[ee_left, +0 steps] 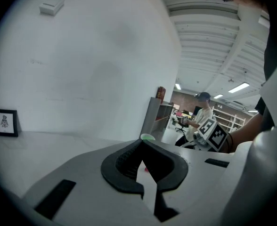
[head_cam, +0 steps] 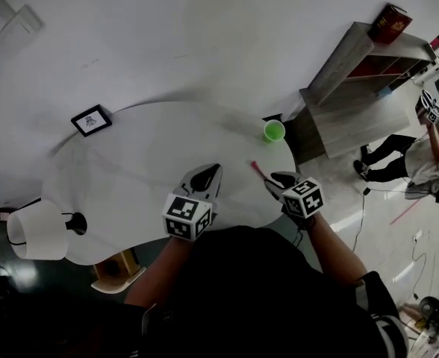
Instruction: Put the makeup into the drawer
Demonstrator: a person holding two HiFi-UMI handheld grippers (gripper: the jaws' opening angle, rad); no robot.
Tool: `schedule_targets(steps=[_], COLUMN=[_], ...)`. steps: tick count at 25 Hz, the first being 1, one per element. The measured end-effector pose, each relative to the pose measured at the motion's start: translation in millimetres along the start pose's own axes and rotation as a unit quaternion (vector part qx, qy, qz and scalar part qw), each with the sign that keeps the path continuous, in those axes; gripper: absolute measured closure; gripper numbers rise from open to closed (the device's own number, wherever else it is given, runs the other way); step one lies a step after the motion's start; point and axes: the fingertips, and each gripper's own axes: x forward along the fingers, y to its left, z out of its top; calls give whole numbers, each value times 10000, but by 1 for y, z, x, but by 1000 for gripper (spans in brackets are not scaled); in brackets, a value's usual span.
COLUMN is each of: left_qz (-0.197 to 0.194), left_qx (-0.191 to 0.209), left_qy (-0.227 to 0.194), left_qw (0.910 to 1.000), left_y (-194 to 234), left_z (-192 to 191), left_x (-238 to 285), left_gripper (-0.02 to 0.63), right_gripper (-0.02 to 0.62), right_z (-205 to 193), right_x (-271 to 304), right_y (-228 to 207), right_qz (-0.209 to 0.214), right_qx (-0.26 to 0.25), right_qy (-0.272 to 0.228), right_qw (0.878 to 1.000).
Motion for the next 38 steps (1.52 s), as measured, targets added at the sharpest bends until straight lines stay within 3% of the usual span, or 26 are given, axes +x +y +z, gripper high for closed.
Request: schedule_targets(steps=[8, 18, 24, 30, 38], left_qz=[87, 294, 615, 1038, 1695], left_qx=[15, -280, -436, -705, -1126], left_qy=[153, 289, 283, 218, 95], left_qw=[9998, 9988, 9968, 9919, 9790], left_y=[4, 0, 0, -3, -5], left_z=[-17, -38, -46, -57, -70], left_x=[7, 13, 0, -22, -61], left_gripper=[595, 595, 595, 595, 595], right_gripper=[491, 491, 520, 549, 549], right_z=[-37, -54, -55, -58, -38], right_x=[25, 53, 53, 51, 47], right_y=[-20, -23, -27, -22, -7], right_qz=[-26, -61, -223, -401, 169], right_qx=[-98, -447, -822, -1695, -1549], right_qy=[700, 1379, 1371, 1352, 1085], right_qw=[9975, 9894, 9869, 9754, 9818])
